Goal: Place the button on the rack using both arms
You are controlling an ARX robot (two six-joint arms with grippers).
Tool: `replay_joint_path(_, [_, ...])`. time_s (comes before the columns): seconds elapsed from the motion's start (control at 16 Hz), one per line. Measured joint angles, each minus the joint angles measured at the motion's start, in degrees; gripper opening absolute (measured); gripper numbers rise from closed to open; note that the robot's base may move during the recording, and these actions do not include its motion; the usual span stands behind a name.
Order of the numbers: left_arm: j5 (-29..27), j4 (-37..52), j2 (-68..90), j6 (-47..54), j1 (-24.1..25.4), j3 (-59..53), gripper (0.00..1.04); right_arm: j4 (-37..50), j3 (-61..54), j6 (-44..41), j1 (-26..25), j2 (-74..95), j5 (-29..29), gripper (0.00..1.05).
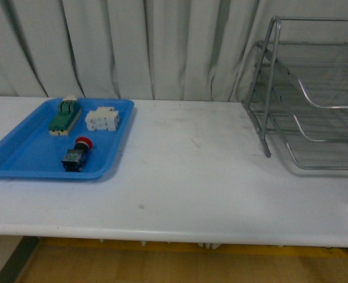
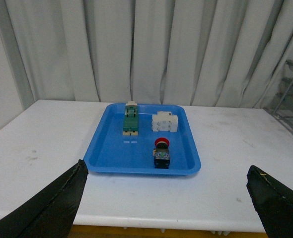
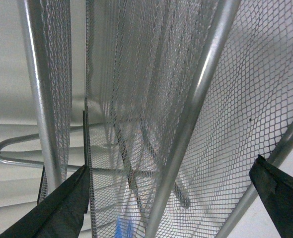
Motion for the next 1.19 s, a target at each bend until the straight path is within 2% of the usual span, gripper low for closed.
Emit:
replay_joint_path(0.06, [0.0,0.0,0.0,0.0,0.0,0.0,0.98,-0.8,1.6,-0.5,0.3,0.7,0.1,0.98])
replay_joint_path(0.12, [0.0,0.0,0.0,0.0,0.0,0.0,0.98,-1.3,3.8,-1.1,0.7,2.2,0.0,0.90])
replay_joint_path(0.5, [0.0,0.0,0.0,0.0,0.0,0.0,0.98,0.2,6.8,-2.2,0.9,3.8,-0.9,0.21])
replay_joint_path(0.56, [0.0,0.0,0.0,0.0,0.0,0.0,0.98,2.6,6.1,2.1,0.2,4.7,-1.3,0.05])
replay_joint_path(0.88, [0.0,0.0,0.0,0.0,0.0,0.0,0.98,10.6,2.1,4.8,-1.4,5.6,-2.8,0.04])
replay_joint_path(1.19, [0.0,0.0,0.0,0.0,0.0,0.0,0.98,12.4,-4.6,0.7,-4.5,3.8,-9.0,0.04])
